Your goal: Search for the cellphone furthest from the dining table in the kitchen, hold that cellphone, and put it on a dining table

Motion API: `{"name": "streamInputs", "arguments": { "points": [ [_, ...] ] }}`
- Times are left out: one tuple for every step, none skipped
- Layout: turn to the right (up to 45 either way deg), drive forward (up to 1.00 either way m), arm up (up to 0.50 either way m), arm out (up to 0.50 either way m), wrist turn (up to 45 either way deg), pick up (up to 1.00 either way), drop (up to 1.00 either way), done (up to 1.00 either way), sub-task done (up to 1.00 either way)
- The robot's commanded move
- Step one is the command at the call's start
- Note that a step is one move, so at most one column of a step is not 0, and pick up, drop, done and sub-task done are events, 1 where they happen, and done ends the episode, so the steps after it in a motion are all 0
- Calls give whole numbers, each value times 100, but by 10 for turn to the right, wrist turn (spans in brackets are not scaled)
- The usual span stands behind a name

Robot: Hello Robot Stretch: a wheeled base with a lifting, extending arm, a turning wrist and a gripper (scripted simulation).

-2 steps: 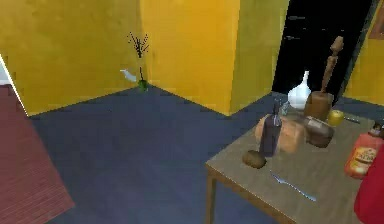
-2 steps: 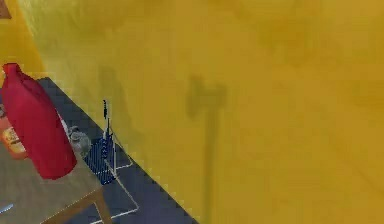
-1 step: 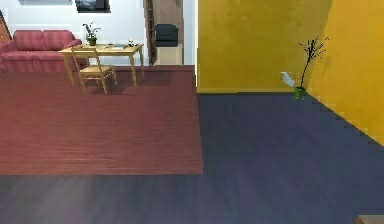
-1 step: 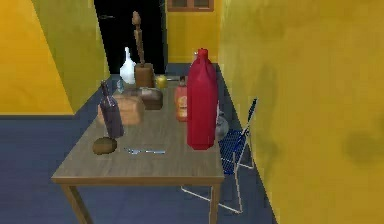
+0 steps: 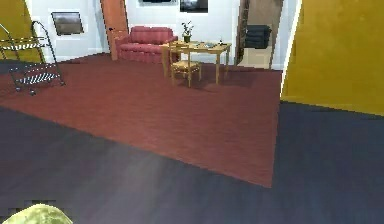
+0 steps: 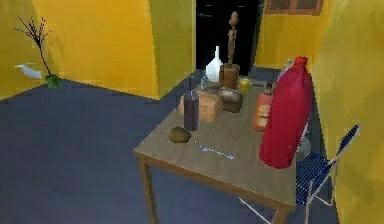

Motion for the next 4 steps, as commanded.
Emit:
{"name": "streamInputs", "arguments": {
  "points": [
    [0, 70, 0, 0, 0, 0, 0, 0, 0],
    [-210, 0, 0, 0, 0, 0, 0, 0, 0],
    [0, 70, 0, 0, 0, 0, 0, 0, 0],
    [-450, 0, 0, 0, 0, 0, 0, 0, 0]
  ]
}}
